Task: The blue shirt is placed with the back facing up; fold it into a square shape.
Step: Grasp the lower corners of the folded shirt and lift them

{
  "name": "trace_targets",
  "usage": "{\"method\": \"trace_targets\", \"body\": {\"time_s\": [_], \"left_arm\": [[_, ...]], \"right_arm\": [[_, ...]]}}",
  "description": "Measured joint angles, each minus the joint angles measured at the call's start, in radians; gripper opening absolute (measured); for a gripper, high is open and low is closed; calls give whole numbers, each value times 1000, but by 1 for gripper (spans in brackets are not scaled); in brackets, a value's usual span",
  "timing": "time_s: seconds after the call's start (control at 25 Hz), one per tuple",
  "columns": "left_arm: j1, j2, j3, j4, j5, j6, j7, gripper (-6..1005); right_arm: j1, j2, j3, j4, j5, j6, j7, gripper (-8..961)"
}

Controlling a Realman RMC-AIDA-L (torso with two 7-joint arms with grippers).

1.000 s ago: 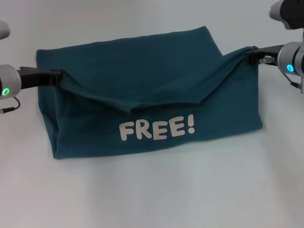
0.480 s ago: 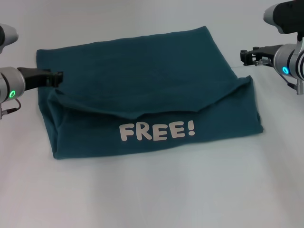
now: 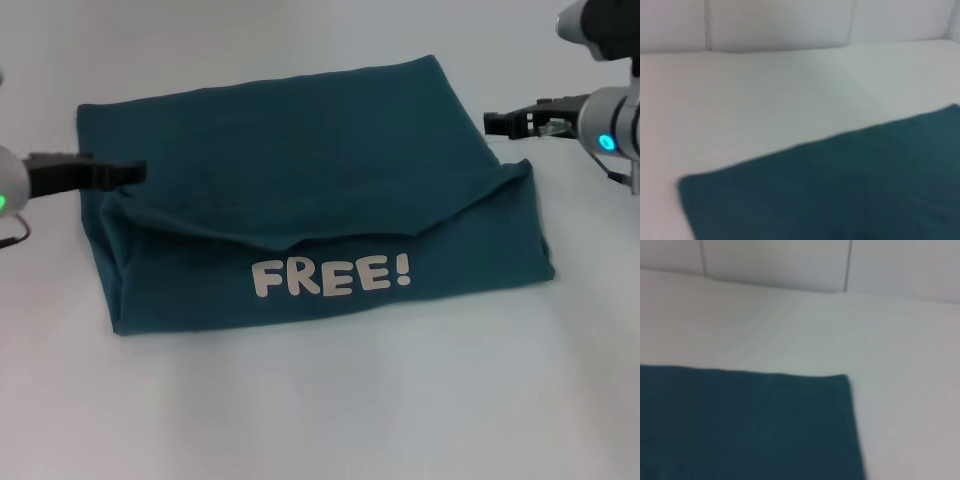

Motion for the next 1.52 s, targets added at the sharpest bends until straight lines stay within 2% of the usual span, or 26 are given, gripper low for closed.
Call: {"method": "trace_targets", "body": {"time_s": [0.16, 0.28, 0.44, 0.56, 0.64, 0.88, 0.92, 1.08, 1.28, 1.52], "left_arm": [[72, 23, -10, 115, -6, 222, -62, 746], [130, 27, -10, 213, -5, 367, -100, 817], [187, 27, 0, 290, 20, 492, -128, 898], [192, 33, 3, 299, 92, 550, -156, 936], [185, 32, 4, 302, 147, 558, -186, 936], [148, 25, 23, 298, 248, 568, -274, 936], [141, 19, 53, 298, 266, 570, -302, 936], [126, 23, 91, 280, 291, 572, -363, 937], [95, 28, 94, 242, 330, 575, -395, 937], [69, 19, 95, 198, 332, 563, -398, 937]], "right_arm": [[-47, 0, 3, -142, 0, -206, 4, 779], [-88, 4, 3, -247, 0, -341, 11, 894], [-114, 0, 5, -343, 1, -516, 20, 920], [-115, -4, 15, -394, -2, -627, 18, 926], [-103, -15, 17, -416, -6, -715, 18, 926], [-67, -39, 12, -406, -24, -802, 20, 923], [-61, -39, 12, -405, -35, -811, 21, 923], [-40, -34, 12, -405, -97, -834, 34, 921], [-19, -19, 7, -403, -138, -839, 37, 920], [-14, -12, 3, -394, -146, -833, 37, 922]]}}
